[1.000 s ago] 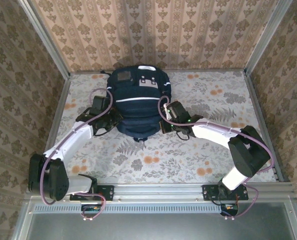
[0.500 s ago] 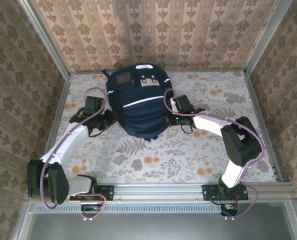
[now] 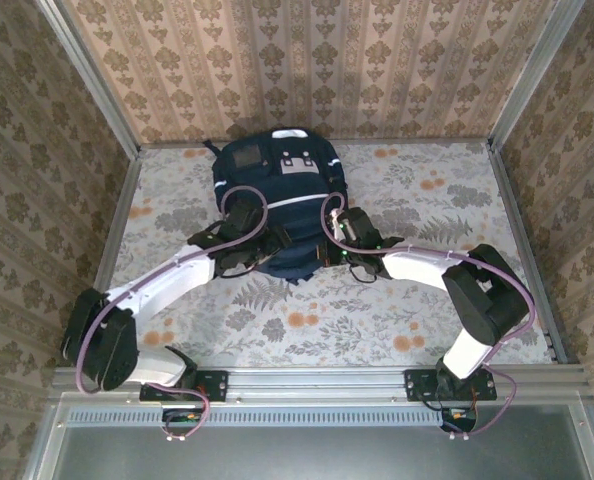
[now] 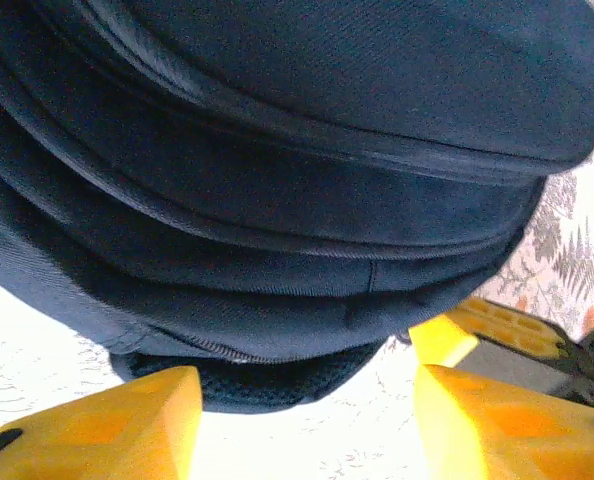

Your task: Pack books, pencil case, and school supplies into a backpack

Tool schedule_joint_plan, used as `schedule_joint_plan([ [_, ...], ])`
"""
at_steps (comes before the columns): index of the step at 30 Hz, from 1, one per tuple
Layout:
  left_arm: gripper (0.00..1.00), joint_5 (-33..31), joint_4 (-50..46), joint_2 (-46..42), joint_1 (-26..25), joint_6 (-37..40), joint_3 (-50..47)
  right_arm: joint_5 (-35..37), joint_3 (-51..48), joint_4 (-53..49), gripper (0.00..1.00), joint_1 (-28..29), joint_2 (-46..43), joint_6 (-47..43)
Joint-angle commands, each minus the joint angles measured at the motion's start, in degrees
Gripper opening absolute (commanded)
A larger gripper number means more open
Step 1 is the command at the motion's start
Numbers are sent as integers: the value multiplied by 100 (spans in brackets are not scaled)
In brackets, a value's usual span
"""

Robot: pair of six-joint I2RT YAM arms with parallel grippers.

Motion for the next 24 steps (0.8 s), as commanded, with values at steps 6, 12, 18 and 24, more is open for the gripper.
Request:
schedule_joint_plan([
  [6,45,-62,428,487,-120,-726,-37,2,-56,309,0,50,-96,154],
  [12,51,-522,117,686,-128,-618,168,-84,-80,430,0,50,-71,215],
  [18,4,-785,-87,1220,88,-361,449,-40,-75,312,0,59,-100,134],
  [24,0,-1145,-277,886,288,-212,230,129,-101,-8,0,56,-254,-114],
])
